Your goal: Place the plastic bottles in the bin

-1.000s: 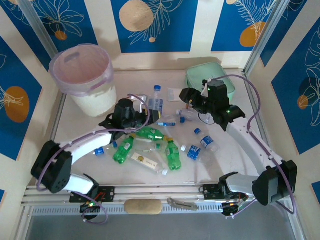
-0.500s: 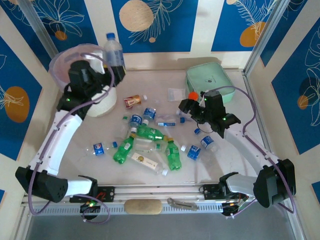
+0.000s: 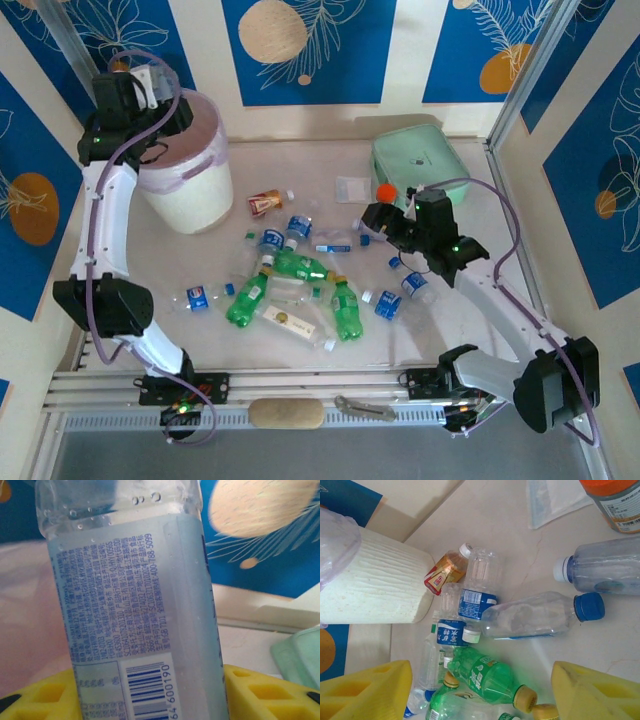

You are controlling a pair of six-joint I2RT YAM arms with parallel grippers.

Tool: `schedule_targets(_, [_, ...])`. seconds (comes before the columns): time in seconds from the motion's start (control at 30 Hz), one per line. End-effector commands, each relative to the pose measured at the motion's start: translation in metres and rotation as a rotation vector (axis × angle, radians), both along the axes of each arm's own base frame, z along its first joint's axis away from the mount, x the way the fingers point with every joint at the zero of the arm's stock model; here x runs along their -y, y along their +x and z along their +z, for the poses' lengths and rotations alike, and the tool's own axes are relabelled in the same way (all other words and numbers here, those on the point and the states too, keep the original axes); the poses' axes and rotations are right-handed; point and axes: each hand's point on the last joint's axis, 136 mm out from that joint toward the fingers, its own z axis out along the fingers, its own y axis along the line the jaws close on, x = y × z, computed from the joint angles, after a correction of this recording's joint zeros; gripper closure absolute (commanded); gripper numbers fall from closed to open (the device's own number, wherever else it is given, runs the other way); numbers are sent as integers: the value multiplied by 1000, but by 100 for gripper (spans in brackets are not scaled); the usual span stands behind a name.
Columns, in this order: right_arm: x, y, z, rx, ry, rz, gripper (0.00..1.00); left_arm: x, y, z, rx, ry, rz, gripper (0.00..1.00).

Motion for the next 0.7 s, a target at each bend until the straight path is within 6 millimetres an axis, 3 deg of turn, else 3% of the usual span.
schedule_targets(0.0, [6, -5, -2, 18, -34, -3, 25, -26, -10, -25, -133, 26, 49, 51])
schedule_targets(0.2, [10, -6, -2, 27, -64, 14, 25, -38, -13, -59, -251, 52, 69, 49])
schedule_targets(0.37, [10, -5, 3, 34, -58, 22, 25, -39, -14, -67, -277, 68, 65, 42])
schedule_targets(0.5, [6, -8, 0, 29, -48, 40, 25, -37, -14, -59, -262, 60, 57, 23])
schedule_targets(0.67, [0, -13, -1, 30, -58, 72, 24, -34, -23, -30, -193, 48, 57, 7])
